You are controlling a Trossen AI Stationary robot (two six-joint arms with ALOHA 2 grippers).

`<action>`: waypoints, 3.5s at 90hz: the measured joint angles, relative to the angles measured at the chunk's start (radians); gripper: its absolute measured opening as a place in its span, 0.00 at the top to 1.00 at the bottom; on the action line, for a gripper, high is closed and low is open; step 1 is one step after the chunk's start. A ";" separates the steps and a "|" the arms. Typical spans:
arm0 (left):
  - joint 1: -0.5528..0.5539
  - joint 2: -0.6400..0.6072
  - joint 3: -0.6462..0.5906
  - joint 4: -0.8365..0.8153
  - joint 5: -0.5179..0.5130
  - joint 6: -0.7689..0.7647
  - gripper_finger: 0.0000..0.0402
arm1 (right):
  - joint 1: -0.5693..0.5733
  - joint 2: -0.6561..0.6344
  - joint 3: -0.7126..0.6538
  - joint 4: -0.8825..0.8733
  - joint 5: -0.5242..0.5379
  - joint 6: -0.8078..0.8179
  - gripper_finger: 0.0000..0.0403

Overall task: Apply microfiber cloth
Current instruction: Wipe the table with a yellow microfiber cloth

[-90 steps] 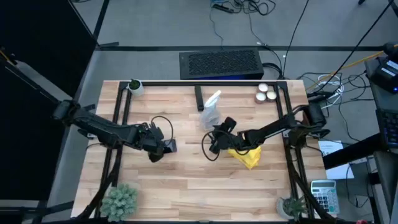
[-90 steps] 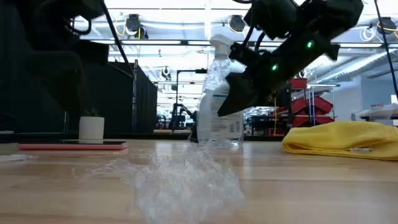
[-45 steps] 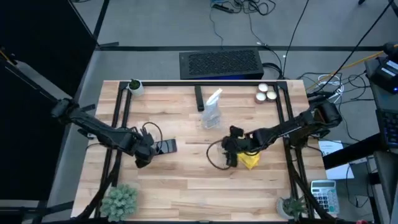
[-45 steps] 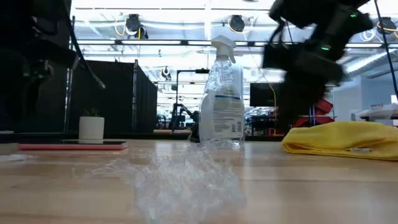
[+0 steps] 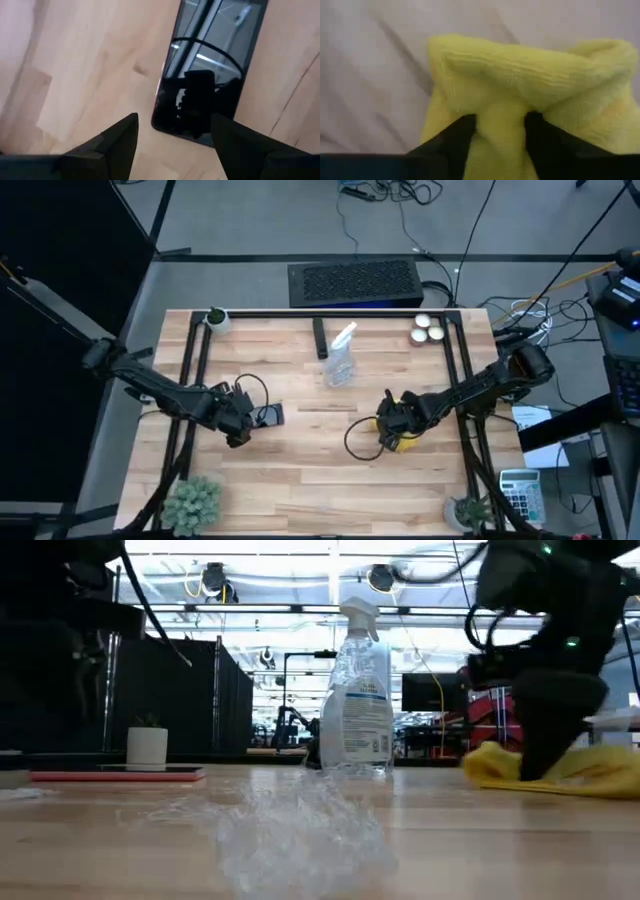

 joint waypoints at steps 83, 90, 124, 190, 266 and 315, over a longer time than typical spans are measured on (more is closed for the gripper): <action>0.000 0.000 0.000 0.112 -0.127 0.022 0.44 | -0.080 0.529 0.571 0.158 -0.163 -0.433 0.99; 0.000 0.000 0.000 0.112 -0.138 0.031 0.44 | -0.058 0.492 0.569 0.041 -0.177 -0.416 0.99; 0.000 0.000 0.000 0.116 -0.142 0.046 0.44 | 0.079 0.415 0.564 -0.340 -0.146 -0.197 0.99; 0.000 0.000 0.000 0.184 -0.147 0.179 0.44 | -0.069 0.678 0.770 0.382 -0.107 -0.483 0.99; -0.002 0.000 0.000 0.143 -0.138 0.203 0.44 | -0.174 0.744 1.052 -0.394 0.063 -0.437 0.99; -0.001 0.000 0.000 0.143 -0.138 0.210 0.44 | 0.131 0.738 0.969 -1.081 -0.033 -0.080 0.99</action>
